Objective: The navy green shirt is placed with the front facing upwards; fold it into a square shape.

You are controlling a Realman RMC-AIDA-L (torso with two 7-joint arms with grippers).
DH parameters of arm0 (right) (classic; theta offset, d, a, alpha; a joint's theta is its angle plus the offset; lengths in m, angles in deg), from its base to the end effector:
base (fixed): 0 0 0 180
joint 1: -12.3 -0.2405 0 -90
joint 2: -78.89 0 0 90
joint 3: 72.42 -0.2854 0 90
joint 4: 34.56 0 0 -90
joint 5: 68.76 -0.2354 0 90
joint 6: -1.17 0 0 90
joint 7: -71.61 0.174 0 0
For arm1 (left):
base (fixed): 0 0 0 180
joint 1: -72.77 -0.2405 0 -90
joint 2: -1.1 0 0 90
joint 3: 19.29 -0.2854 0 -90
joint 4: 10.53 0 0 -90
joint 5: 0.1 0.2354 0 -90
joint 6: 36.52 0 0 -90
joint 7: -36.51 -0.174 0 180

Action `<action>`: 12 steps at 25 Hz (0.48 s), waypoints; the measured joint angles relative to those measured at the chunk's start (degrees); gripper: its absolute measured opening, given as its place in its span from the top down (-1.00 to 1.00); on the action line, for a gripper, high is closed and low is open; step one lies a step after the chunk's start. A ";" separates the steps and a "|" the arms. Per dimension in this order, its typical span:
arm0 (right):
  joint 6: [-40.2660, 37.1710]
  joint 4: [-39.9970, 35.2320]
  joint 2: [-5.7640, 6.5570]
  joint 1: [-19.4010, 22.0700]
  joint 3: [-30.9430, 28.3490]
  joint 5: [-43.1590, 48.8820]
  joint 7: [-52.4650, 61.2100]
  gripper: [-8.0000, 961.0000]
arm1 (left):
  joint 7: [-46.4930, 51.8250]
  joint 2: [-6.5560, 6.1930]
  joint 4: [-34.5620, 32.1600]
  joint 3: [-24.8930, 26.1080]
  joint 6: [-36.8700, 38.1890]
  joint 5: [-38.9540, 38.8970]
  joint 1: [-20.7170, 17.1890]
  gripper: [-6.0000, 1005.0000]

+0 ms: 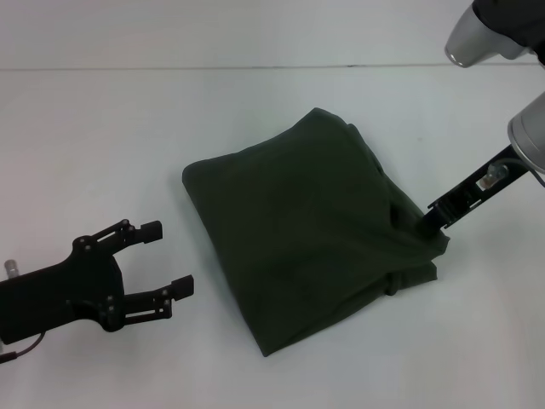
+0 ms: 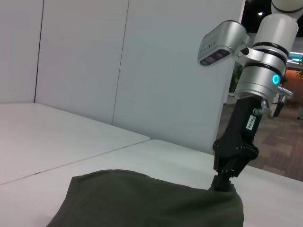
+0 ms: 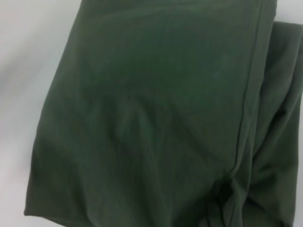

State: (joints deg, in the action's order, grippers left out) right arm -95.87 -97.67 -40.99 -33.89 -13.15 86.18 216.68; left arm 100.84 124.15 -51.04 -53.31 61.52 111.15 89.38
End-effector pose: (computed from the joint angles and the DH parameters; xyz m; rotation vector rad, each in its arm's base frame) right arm 0.2111 0.4233 -0.0207 -2.5659 1.2344 -0.4787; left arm -0.3302 0.2897 -0.0378 -2.5955 -0.5193 -0.8494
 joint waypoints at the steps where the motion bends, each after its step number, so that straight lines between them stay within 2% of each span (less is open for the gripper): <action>1: 0.03 -0.13 0.00 0.31 0.12 -0.39 -0.02 0.73 | 0.00 0.01 0.00 0.00 0.05 -0.01 0.00 -0.86; 5: 0.02 -0.75 0.05 1.34 0.63 -1.28 -0.08 0.95 | 0.00 0.08 0.00 0.00 0.07 -0.01 0.01 -0.86; 12: -4.57 -7.11 0.09 3.56 1.41 -1.28 1.57 0.95 | 0.00 0.08 0.00 -0.19 0.14 -0.01 0.45 -0.86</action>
State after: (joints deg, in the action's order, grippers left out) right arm -100.44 -104.78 -40.90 -30.32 -11.74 84.91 218.25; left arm 100.84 124.23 -51.05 -53.50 61.66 111.14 89.84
